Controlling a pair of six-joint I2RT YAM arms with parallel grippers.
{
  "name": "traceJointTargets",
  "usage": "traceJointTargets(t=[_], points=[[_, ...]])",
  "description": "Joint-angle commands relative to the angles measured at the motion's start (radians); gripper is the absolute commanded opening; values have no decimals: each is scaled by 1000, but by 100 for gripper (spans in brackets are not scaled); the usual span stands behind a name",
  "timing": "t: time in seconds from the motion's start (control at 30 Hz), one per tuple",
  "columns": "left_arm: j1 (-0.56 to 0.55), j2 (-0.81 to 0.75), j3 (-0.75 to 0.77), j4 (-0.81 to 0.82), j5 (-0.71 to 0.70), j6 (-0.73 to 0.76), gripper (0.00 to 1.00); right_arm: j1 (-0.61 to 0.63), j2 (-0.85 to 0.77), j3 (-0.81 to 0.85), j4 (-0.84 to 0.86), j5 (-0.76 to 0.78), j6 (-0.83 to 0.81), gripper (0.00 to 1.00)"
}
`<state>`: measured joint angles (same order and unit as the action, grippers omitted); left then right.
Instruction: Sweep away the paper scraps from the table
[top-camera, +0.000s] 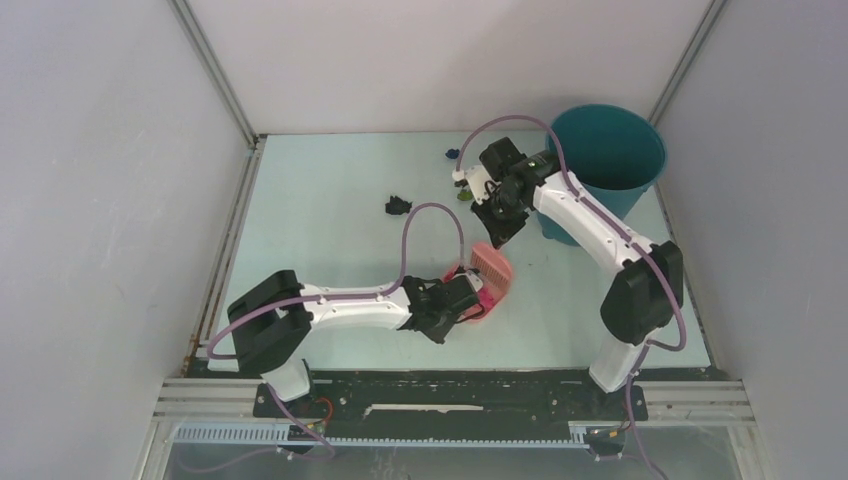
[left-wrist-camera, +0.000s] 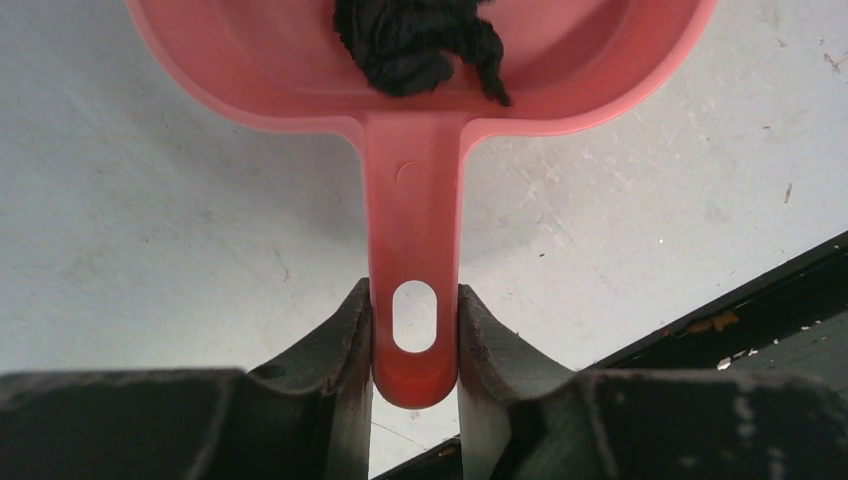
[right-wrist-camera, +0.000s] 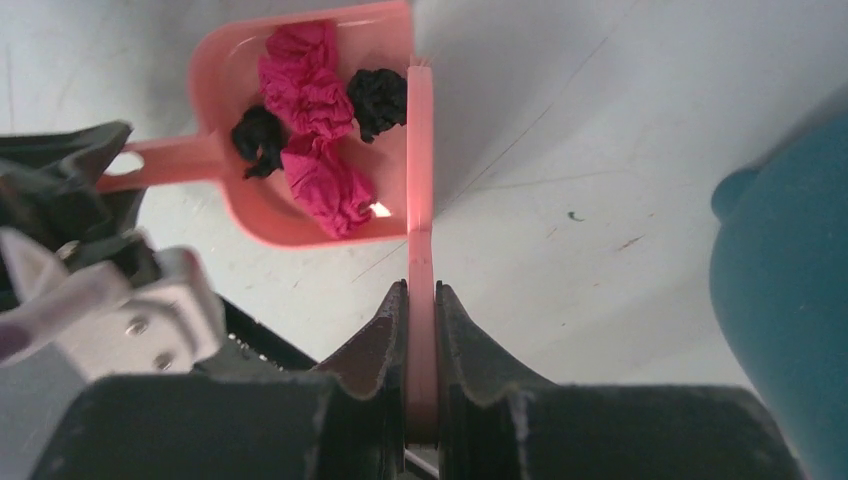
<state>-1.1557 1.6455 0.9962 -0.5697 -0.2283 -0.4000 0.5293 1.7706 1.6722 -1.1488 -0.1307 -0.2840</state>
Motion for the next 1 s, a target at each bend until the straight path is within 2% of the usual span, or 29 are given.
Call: traceJointTargets(t=[0.0, 0.1, 0.2, 0.43, 0.73, 0.97], points=[[7, 2, 21, 47, -22, 32, 0, 35, -108, -14, -60, -23, -21, 0], [7, 0, 16, 53, -45, 36, 0, 52, -124, -22, -77, -2, -18, 0], [6, -18, -1, 75, -49, 38, 0, 57, -142, -33, -60, 86, -21, 0], [-11, -156, -115, 240, -99, 62, 0, 57, -172, -1, -54, 224, -37, 0], [-13, -207, -166, 309, -149, 56, 0, 22, -244, 45, -74, 238, -48, 0], [-12, -219, -146, 268, -179, 58, 0, -68, -323, -69, -62, 128, -31, 0]])
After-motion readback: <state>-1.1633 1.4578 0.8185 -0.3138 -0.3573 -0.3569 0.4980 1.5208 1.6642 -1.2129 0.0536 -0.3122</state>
